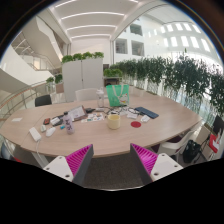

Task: Pour water

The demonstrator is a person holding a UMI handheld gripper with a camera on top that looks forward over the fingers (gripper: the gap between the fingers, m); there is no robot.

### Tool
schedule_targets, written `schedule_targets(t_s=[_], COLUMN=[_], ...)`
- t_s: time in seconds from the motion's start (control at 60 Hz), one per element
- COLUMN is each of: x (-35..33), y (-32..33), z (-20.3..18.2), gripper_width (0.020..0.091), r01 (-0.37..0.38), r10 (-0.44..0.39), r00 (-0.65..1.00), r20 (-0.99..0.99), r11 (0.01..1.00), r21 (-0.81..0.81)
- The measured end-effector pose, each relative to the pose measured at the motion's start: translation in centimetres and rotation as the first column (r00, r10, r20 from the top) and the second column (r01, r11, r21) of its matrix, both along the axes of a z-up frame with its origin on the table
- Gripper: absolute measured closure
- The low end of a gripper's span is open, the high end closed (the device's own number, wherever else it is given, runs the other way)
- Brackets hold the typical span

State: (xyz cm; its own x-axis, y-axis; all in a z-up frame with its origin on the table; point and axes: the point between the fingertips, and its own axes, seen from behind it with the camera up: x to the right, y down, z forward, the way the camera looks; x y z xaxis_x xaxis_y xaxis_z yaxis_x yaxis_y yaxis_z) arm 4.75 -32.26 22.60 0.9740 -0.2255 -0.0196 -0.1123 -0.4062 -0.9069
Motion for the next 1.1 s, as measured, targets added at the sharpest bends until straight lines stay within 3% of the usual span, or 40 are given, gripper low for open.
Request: schedule_targets(t_s=[0.267, 0.433, 0.55, 0.717, 0.933, 1.1], x=[-2.9, -7.1, -13.0, -19.9, -25.5, -26.1], y=[2.6, 7.8, 14.3, 26.1, 39.3, 46.0], z=[-0.7, -4.2, -7.6, -11.1, -12.2, -14.3], gripper_width=[0.0271, 0.0274, 0.0276, 0.0272, 0.0277, 0.0294], r01=[0.011, -0.065, -0.183, -0.293, -0.373, -0.384], r10=[-0.011, 0.066, 0.189, 0.300, 0.378, 0.379], r00=[1.000, 0.998, 0.981, 0.954, 0.926, 0.923], r20=[0.013, -0.008, -0.043, -0.027, 0.016, 0.066], r11=[1.000, 0.996, 0.976, 0.944, 0.907, 0.900], r21=[0.026, 0.066, 0.117, 0.153, 0.193, 0.208])
